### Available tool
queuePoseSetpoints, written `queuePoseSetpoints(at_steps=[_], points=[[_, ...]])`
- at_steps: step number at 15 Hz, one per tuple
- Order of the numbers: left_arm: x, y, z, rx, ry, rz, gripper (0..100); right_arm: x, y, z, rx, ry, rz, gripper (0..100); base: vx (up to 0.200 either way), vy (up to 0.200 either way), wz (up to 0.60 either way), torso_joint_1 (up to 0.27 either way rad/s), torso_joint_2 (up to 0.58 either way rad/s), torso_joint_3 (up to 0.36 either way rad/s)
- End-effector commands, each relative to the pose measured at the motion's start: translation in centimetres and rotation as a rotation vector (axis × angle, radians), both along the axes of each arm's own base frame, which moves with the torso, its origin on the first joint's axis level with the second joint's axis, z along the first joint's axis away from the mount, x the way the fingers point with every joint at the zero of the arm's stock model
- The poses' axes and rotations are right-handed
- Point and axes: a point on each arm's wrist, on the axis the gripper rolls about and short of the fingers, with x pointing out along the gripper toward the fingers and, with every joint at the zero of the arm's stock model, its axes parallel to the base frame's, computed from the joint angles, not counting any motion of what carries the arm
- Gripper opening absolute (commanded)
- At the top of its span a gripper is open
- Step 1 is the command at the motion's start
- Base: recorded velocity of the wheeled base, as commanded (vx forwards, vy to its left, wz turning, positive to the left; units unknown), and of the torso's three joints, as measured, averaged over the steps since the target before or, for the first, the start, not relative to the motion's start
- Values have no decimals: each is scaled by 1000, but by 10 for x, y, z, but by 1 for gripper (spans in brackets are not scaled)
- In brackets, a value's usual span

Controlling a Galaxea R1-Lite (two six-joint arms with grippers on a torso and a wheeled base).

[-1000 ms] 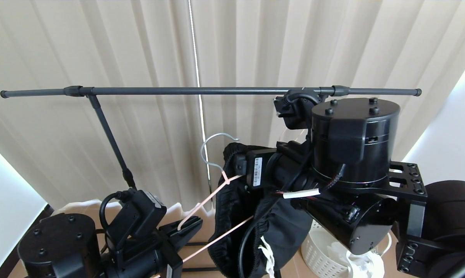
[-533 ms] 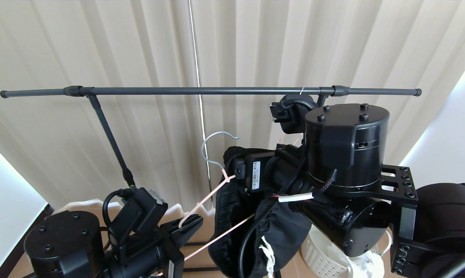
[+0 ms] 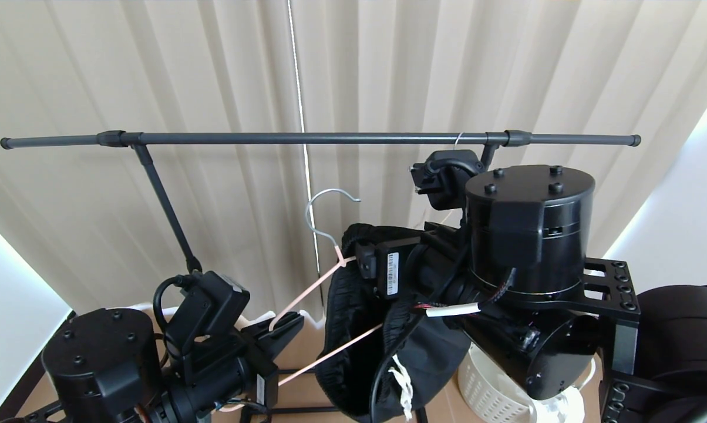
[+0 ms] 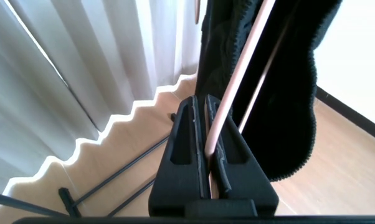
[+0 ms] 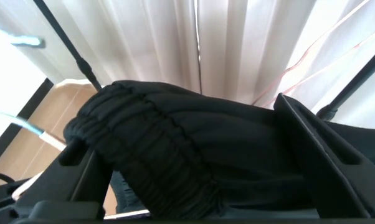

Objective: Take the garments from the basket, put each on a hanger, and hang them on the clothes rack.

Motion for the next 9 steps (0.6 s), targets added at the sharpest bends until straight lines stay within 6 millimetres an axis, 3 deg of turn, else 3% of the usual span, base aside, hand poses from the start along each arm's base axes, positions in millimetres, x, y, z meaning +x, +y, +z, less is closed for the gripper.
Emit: queuePoseSetpoints(at_steps=[1,9], points=[[2,0,-1,2,2,13,0,-4,-1,1,-4,-3,9,100,0,0,0,0,0,0],[9,-1,0,-23,9,56,0,-6,-2,4,1,-8,10,100,0,0,0,0,0,0]])
